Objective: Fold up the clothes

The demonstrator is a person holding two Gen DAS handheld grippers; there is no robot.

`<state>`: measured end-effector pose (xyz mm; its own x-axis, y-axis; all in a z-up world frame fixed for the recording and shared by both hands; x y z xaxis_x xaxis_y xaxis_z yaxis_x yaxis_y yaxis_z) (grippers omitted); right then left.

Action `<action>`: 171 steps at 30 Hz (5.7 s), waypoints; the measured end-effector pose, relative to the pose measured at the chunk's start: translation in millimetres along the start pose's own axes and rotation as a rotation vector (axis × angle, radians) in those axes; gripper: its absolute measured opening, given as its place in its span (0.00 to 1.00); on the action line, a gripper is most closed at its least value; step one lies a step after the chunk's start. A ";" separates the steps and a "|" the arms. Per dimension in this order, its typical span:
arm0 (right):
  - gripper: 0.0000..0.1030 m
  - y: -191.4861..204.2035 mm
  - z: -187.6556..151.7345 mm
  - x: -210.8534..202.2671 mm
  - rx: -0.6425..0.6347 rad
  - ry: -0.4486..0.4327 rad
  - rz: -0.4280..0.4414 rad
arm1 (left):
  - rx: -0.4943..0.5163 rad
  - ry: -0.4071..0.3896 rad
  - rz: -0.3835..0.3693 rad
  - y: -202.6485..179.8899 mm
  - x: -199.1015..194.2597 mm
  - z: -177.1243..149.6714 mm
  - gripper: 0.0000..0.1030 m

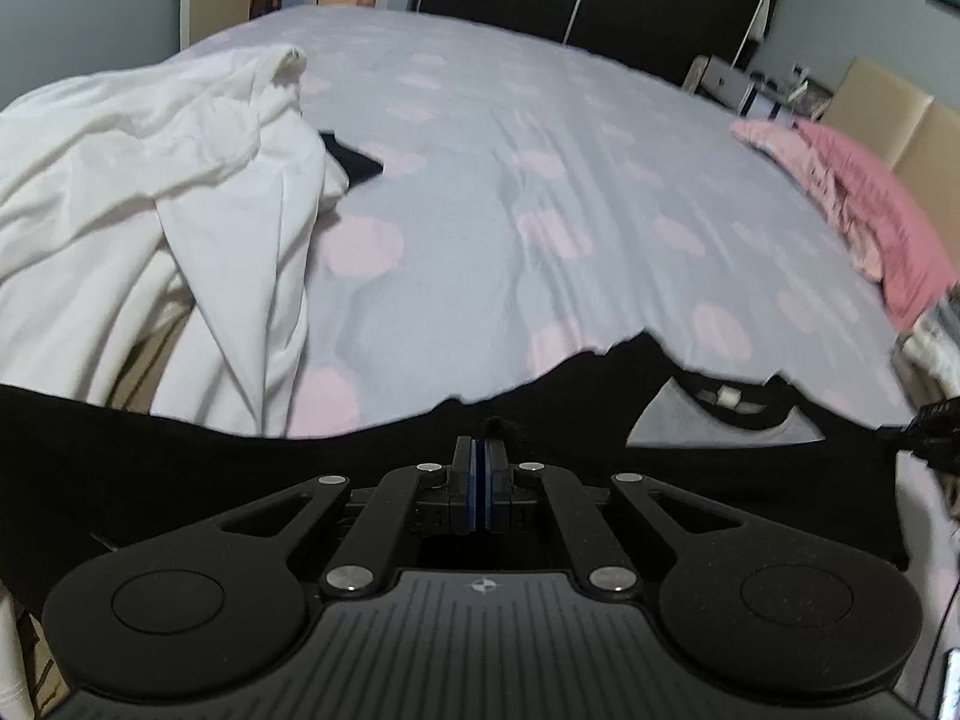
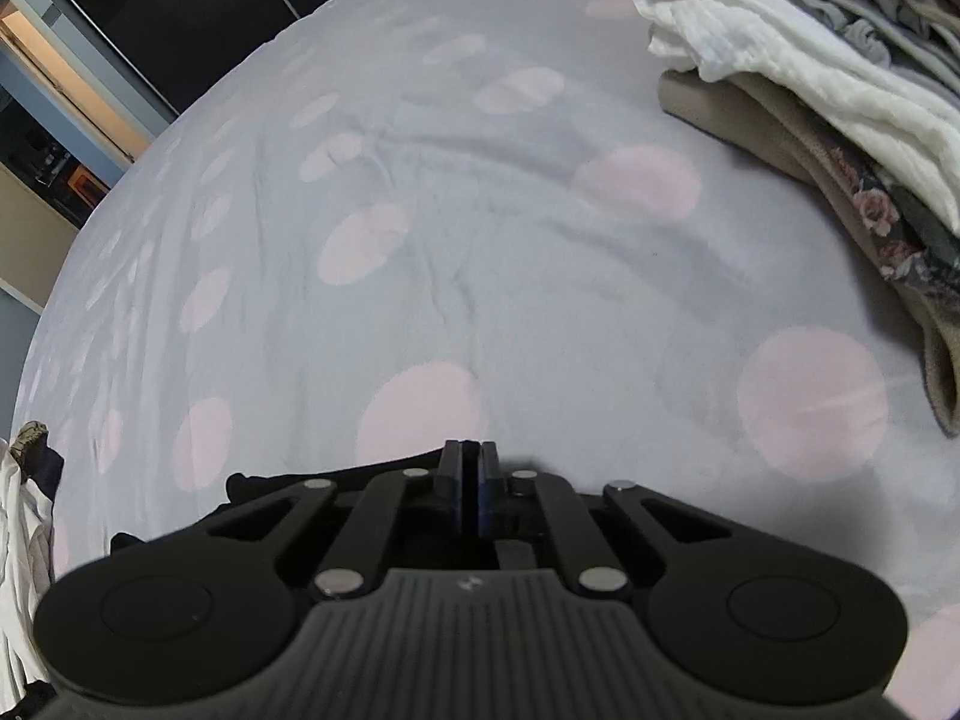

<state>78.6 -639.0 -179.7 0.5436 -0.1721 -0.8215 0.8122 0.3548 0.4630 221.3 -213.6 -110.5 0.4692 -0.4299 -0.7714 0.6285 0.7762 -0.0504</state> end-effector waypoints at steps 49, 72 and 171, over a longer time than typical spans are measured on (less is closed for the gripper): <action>0.00 -51.3 -88.4 -64.9 -0.269 0.184 -0.027 | 0.147 0.218 -0.132 -17.7 6.1 -48.0 0.04; 0.28 -0.6 -37.2 -51.0 -0.181 0.085 0.057 | 0.155 0.033 -0.036 11.1 19.1 12.2 0.39; 0.38 3.4 -115.2 -64.0 -0.299 0.212 0.056 | 0.304 0.054 -0.183 -75.6 -43.5 38.8 0.38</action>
<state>22.2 -520.9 -163.8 0.5040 0.0378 -0.8629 0.6679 0.6165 0.4171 177.4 -271.5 -48.5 0.3034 -0.5177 -0.8000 0.8585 0.5127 -0.0061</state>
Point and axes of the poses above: each gripper's, at about its wrist camera, not at the fingertips, and x roughly the way its jaws point, y to its left, z to its top, the point moved 8 cm from there along x, roughly the way its jaws point, and after that the axes turned 14 degrees about x, right-handed, at the moved point
